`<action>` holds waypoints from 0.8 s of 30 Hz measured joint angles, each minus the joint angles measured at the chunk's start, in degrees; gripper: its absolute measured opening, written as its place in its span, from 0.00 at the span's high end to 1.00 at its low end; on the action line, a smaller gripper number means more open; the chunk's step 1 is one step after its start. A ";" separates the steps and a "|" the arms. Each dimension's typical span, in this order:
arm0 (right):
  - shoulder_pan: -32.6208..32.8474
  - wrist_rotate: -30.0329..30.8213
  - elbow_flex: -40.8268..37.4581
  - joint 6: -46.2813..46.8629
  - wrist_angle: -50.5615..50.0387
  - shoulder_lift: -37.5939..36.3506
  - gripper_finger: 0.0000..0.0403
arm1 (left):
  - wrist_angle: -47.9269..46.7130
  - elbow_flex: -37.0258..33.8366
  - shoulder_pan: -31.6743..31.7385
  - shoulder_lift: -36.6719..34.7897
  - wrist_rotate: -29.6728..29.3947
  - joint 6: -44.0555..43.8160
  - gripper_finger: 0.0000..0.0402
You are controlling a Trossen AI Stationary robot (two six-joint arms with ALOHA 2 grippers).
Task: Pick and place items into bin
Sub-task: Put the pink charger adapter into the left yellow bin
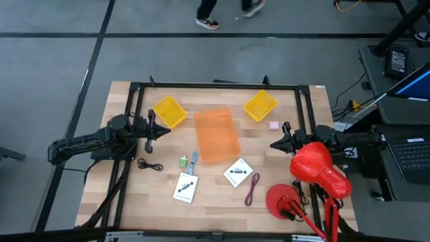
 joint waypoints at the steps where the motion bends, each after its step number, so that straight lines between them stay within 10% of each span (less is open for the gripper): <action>1: 0.00 -0.01 0.00 0.16 0.01 0.00 1.00 | -0.01 0.00 0.00 0.00 0.00 0.43 1.00; 24: -0.01 10.90 0.02 -4.68 6.20 0.00 1.00 | 10.17 1.53 0.00 4.49 -6.46 2.53 1.00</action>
